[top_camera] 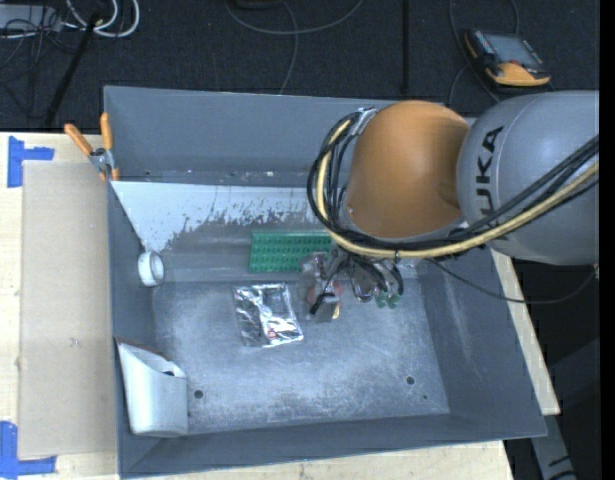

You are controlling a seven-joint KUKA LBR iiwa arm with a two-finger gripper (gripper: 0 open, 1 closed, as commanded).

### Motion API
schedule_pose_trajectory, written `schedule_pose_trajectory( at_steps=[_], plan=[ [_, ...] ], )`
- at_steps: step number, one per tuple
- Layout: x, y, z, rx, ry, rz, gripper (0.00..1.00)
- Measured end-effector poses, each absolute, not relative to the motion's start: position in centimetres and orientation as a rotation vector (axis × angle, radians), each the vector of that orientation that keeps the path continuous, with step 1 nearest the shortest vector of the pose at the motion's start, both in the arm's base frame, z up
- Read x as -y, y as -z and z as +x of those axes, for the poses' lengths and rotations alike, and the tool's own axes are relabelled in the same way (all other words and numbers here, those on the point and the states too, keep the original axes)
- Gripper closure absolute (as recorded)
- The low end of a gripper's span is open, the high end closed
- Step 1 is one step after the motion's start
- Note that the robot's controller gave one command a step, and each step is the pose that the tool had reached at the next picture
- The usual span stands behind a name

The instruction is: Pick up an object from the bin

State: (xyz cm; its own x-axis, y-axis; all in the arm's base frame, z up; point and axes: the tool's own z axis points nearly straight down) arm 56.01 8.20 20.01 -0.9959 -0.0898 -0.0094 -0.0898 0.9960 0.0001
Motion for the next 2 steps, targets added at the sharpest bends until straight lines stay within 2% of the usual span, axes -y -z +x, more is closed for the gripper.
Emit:
schedule_pose_trajectory(
  at_steps=[1, 2],
  plan=[
    [-8.2, -6.8, 54.1, -3.092, 0.000, -0.582, 1.00],
    [-10.9, -19.3, 50.7, -3.071, -0.001, -0.631, 1.00]
  ],
)
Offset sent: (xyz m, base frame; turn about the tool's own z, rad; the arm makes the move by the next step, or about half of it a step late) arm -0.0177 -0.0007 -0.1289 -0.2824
